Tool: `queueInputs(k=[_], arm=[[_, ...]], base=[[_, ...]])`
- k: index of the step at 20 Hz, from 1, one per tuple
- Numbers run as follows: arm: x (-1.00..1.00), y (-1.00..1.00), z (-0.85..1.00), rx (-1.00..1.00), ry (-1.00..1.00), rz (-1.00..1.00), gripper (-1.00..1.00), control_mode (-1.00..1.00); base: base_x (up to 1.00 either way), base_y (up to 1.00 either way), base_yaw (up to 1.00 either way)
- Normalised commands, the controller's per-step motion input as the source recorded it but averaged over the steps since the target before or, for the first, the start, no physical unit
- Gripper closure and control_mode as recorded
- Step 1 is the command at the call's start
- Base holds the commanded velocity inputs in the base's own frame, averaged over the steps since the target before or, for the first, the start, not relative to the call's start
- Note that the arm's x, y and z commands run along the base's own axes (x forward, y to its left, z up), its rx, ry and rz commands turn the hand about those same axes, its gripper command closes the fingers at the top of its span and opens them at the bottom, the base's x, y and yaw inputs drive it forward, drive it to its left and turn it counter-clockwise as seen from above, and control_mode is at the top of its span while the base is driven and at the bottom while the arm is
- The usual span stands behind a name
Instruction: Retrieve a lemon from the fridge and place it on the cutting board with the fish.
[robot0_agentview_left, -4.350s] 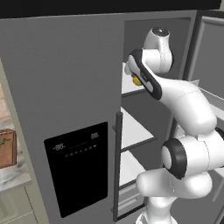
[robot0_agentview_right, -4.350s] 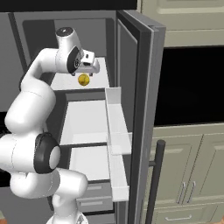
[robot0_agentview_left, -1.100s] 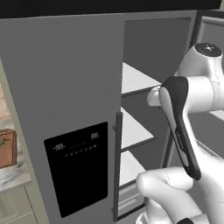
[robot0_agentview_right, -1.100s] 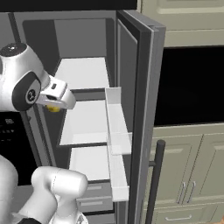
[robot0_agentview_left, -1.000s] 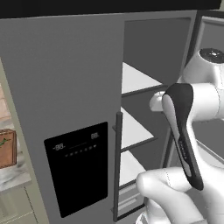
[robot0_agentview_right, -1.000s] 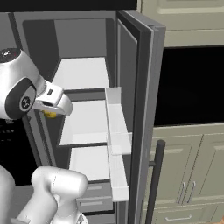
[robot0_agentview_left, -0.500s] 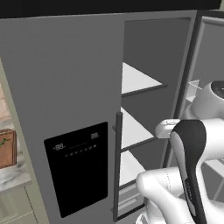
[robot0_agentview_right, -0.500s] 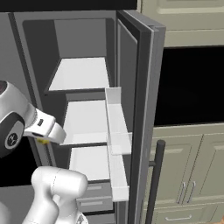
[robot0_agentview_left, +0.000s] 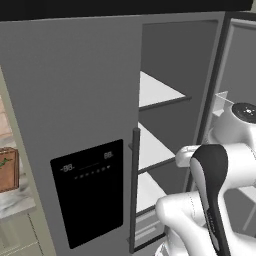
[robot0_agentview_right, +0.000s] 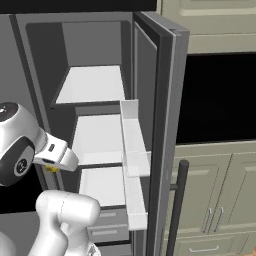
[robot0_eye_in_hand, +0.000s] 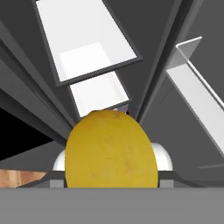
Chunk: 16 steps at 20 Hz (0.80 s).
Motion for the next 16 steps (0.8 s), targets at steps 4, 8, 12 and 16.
queueInputs(k=[4,8,12,16], arm=[[0.00,0.00,0.00,0.00,0.00,0.00,1.00,-1.00],[-0.01,0.00,0.00,0.00,0.00,0.00,1.00,-1.00],[-0.07,0.00,-0.01,0.00,0.00,0.00,1.00,-1.00],[0.00,0.00,0.00,0.00,0.00,0.00,1.00,1.00]], base=[[0.00,0.00,0.00],[0.00,0.00,0.00],[0.00,0.00,0.00],[-0.34,0.02,0.00]])
